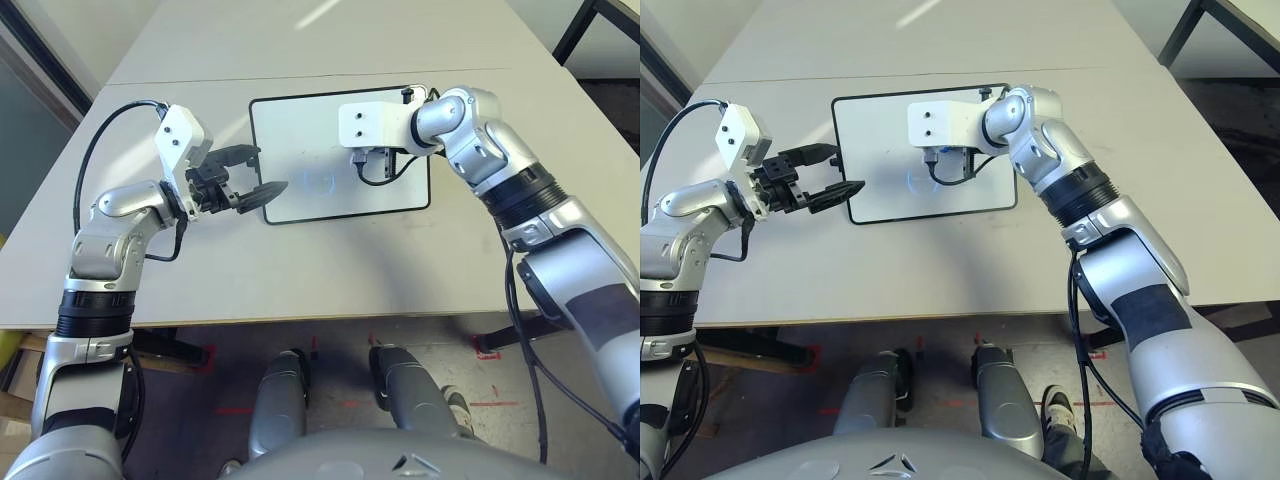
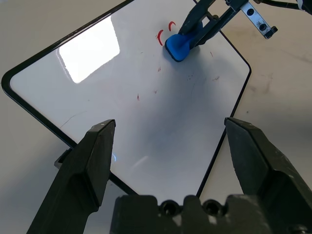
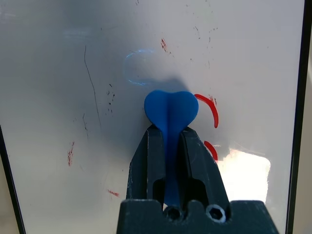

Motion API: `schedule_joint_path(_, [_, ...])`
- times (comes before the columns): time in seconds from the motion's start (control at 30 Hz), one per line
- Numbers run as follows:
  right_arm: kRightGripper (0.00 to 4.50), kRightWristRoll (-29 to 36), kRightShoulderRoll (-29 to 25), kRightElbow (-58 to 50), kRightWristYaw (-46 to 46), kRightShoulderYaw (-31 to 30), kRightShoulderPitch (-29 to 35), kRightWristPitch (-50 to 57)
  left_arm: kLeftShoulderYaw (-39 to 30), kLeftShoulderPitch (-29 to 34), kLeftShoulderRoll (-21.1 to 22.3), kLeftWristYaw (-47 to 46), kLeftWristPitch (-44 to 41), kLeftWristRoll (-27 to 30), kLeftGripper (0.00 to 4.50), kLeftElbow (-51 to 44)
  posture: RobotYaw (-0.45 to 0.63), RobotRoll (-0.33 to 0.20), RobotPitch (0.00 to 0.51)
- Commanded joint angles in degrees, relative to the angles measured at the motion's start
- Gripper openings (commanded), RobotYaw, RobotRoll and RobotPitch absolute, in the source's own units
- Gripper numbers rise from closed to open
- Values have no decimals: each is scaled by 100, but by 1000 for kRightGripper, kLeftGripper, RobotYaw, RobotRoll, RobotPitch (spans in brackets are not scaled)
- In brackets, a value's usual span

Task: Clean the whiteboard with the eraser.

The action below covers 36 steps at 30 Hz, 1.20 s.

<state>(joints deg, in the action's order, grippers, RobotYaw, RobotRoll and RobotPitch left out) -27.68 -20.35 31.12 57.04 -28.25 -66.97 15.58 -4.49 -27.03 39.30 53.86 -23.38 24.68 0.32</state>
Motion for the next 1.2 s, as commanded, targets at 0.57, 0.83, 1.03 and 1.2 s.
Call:
schedule_joint_path(0.57, [124, -188, -748, 572, 59, -73, 22, -337, 39, -75, -13, 63, 144, -72, 4500, 108, -129, 0, 140])
schedule_joint_path(0.83, [124, -217, -1056, 610, 40, -77, 122, -460, 52, -145, -9, 101, 216, -97, 4500, 219, -133, 0, 135])
schedule_joint_path(1.03, [124, -104, -1013, 751, -58, 64, -42, -402, 76, -214, -24, 130, 257, -120, 4500, 301, -138, 0, 132])
schedule_joint_path(1.2, [124, -5, -994, 870, 4, 160, -236, -407, 90, -240, -28, 146, 288, -136, 4500, 350, -138, 0, 130])
